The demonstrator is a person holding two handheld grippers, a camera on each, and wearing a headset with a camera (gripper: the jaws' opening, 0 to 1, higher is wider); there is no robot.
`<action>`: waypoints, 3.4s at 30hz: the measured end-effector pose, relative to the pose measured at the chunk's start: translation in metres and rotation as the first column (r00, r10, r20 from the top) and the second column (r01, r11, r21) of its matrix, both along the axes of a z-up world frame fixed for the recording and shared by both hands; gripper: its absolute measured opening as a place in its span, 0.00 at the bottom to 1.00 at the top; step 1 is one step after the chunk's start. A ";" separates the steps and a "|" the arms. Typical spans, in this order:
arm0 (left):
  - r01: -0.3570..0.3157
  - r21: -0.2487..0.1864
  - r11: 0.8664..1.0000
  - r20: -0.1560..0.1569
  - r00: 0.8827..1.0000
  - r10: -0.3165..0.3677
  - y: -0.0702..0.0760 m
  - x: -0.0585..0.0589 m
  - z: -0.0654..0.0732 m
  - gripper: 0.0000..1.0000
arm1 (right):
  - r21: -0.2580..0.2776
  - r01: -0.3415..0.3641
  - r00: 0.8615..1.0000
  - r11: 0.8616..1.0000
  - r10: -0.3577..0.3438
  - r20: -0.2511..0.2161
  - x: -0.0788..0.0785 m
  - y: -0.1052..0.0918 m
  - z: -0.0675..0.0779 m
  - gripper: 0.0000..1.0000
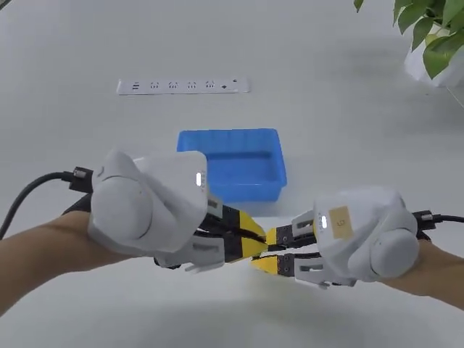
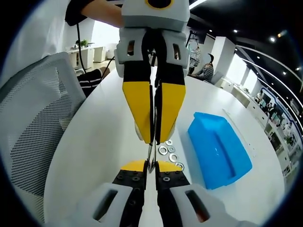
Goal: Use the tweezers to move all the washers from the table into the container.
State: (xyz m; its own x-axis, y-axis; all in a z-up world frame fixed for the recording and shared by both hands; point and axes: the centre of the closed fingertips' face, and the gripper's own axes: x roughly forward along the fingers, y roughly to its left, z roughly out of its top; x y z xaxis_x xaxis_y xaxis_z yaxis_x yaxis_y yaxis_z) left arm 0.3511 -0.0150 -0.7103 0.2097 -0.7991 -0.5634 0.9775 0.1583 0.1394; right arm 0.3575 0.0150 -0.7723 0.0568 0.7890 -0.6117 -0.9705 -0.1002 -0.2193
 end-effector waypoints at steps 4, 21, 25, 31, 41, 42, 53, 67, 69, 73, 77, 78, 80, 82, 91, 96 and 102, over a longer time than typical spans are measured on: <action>0.000 0.000 1.000 0.019 1.000 0.000 0.003 -0.003 0.003 0.05 | 0.006 -0.008 1.000 1.000 0.008 0.002 -0.003 0.006 0.003 0.08; -0.040 -0.026 0.999 0.030 0.999 0.041 0.027 -0.005 0.012 0.05 | 0.012 -0.020 1.000 1.000 0.019 0.024 -0.005 0.025 0.012 0.10; -0.048 -0.025 0.999 0.034 0.998 0.049 0.031 -0.006 0.012 0.05 | 0.008 -0.005 0.999 1.000 0.005 0.033 -0.003 0.026 0.011 0.11; -0.075 -0.034 0.997 0.033 0.997 0.076 0.039 -0.001 0.014 0.05 | 0.005 0.027 0.998 1.000 -0.027 0.051 0.002 0.023 0.010 0.13; -0.102 -0.035 0.994 0.031 0.994 0.103 0.045 0.005 0.014 0.05 | 0.011 0.062 0.998 0.998 -0.062 0.023 0.007 0.018 0.005 0.18; -0.102 -0.035 0.994 0.031 0.994 0.103 0.045 0.006 0.014 0.05 | 0.011 0.060 0.998 0.998 -0.060 0.018 0.007 0.018 0.005 0.18; -0.114 -0.028 0.993 0.026 0.993 0.115 0.047 0.015 0.009 0.05 | 0.039 0.066 0.997 0.997 -0.064 -0.041 0.004 0.021 0.003 0.24; -0.113 -0.016 0.994 0.001 0.994 0.113 0.052 0.018 0.001 0.06 | 0.036 0.058 0.996 0.998 -0.055 -0.064 0.003 0.027 -0.003 0.25; -0.112 -0.024 0.993 -0.024 0.993 0.111 0.051 0.019 0.002 0.06 | 0.040 0.055 0.996 0.998 -0.052 -0.072 0.004 0.030 -0.003 0.25; -0.096 -0.008 0.995 -0.018 0.995 0.095 0.052 0.022 0.002 0.06 | 0.036 0.050 0.996 0.998 -0.048 -0.070 0.009 0.035 -0.004 0.25; -0.072 -0.012 0.997 -0.052 0.996 0.071 0.051 0.019 0.001 0.06 | 0.046 0.060 0.995 0.997 -0.056 -0.084 0.015 0.041 -0.003 0.25; -0.067 -0.015 0.998 -0.075 0.995 0.065 0.050 0.017 0.001 0.06 | 0.054 0.061 0.994 0.997 -0.055 -0.095 0.016 0.043 -0.002 0.25; -0.069 -0.012 0.998 -0.083 0.994 0.068 0.050 0.018 0.000 0.06 | 0.056 0.053 0.992 0.997 -0.046 -0.116 0.016 0.046 -0.003 0.25; -0.074 -0.005 0.997 -0.092 0.993 0.073 0.052 0.019 0.000 0.06 | 0.051 0.042 0.990 0.998 -0.035 -0.139 0.014 0.049 -0.004 0.25; -0.060 0.021 0.998 -0.103 0.993 0.062 0.053 0.018 -0.003 0.06 | 0.020 0.001 0.989 1.000 0.002 -0.149 0.012 0.056 -0.009 0.12; -0.045 0.052 0.998 -0.085 0.995 0.049 0.055 0.016 -0.006 0.06 | 0.013 -0.016 0.992 1.000 0.017 -0.128 0.011 0.056 -0.010 0.11; -0.057 0.059 0.997 -0.092 0.994 0.062 0.055 0.014 -0.006 0.07 | 0.019 -0.020 0.994 1.000 0.022 -0.103 0.010 0.055 -0.010 0.10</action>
State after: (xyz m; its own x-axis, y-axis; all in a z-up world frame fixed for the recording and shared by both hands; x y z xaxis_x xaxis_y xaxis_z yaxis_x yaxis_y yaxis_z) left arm 0.3651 0.0396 -0.7168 0.2000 -0.7535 -0.6263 0.9758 0.2111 0.0575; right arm 0.3673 0.0704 -0.7819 -0.0225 0.8002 -0.5994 -0.9857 -0.1178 -0.1204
